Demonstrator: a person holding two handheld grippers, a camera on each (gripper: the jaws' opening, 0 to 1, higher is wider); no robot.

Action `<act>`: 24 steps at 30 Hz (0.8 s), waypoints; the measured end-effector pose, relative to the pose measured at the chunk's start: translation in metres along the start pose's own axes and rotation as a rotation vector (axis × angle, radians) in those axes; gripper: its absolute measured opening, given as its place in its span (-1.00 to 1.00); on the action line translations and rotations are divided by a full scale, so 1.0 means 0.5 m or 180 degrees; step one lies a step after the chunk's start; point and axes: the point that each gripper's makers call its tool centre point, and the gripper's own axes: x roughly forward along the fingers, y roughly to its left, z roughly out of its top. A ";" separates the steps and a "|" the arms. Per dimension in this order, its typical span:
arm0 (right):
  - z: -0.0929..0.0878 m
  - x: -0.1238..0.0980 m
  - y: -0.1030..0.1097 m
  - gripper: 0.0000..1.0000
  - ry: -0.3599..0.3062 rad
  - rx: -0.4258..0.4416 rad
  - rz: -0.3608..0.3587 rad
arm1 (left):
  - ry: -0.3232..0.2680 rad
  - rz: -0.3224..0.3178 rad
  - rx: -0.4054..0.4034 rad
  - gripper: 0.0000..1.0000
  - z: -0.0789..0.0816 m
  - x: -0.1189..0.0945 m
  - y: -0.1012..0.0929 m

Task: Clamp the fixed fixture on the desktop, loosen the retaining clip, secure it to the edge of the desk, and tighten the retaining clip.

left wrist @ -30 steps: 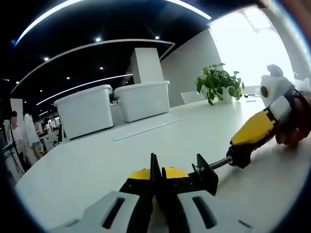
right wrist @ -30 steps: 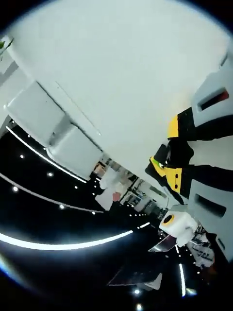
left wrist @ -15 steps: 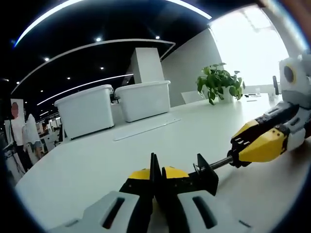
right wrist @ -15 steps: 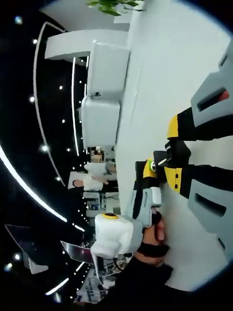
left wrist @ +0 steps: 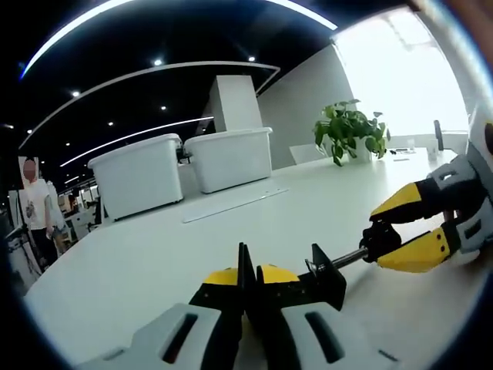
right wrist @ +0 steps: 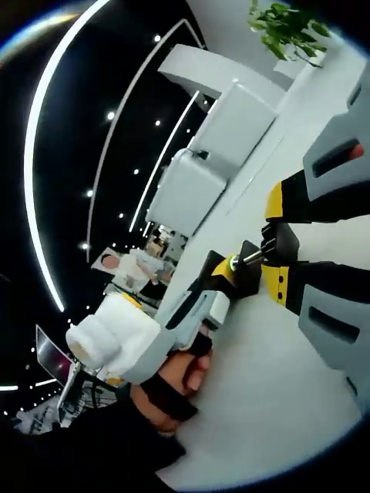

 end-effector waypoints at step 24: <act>0.013 -0.006 0.025 -0.63 0.0007 -0.1030 -0.0010 | 0.0010 0.0045 -0.0011 -0.87 0.000 -0.005 0.005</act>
